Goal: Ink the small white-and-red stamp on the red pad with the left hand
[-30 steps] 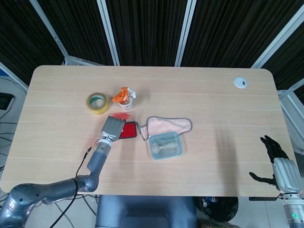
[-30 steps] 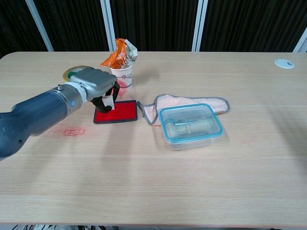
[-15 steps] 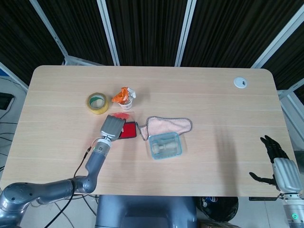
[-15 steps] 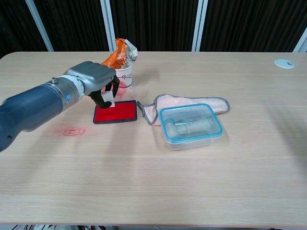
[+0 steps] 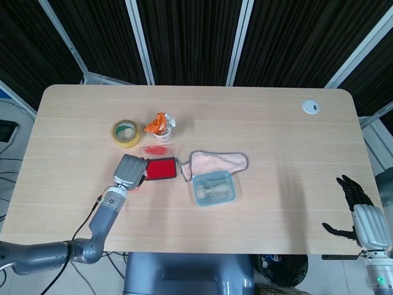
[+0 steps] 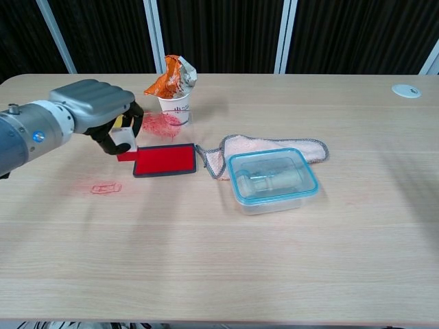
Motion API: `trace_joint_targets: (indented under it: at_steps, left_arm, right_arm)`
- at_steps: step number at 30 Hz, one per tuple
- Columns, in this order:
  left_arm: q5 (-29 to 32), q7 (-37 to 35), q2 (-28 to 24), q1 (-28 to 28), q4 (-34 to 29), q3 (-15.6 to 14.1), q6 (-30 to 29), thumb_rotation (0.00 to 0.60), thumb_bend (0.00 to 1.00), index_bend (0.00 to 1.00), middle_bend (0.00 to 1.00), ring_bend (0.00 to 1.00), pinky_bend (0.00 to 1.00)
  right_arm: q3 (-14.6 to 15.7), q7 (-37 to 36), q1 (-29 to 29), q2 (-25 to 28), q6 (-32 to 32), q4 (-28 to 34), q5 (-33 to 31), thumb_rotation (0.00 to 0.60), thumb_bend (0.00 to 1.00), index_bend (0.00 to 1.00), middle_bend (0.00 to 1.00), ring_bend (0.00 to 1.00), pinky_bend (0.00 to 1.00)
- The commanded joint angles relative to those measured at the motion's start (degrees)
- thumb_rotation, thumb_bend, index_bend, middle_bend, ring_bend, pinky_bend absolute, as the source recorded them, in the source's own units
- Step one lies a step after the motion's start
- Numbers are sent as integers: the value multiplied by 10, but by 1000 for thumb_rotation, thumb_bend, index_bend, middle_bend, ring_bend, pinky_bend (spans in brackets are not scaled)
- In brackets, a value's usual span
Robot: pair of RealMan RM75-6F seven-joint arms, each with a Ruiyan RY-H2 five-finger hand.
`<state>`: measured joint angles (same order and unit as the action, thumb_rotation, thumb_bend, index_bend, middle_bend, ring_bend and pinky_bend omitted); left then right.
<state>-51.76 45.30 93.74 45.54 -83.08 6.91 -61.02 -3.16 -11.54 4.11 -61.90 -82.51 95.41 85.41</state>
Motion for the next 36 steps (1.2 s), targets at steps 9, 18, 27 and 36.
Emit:
trace_joint_targets:
  at_steps: [9,18,27,36]
  left_arm:
    - [-27,-25,-10,-30,5,-42,-3,600,621,724,736,571,663]
    - [-32,-32,0,-40,34,-50,2,600,612,705,717,550,648]
    - [-29,-39,8,-43,54,-50,17,600,588,684,694,526,625]
    - [-31,-42,11,-42,62,-48,27,600,540,656,664,494,596]
  right_arm:
    - [0,1,0,0,-1,0,1,600,115,0,0,0,185]
    - [0,0,0,0,0,0,0,600,116,0,0,0,185]
    - [0,0,0,0,1,1,-1,600,118,0,0,0,185]
    - [0,0,0,0,1,1,-1,600,119,0,0,0,185]
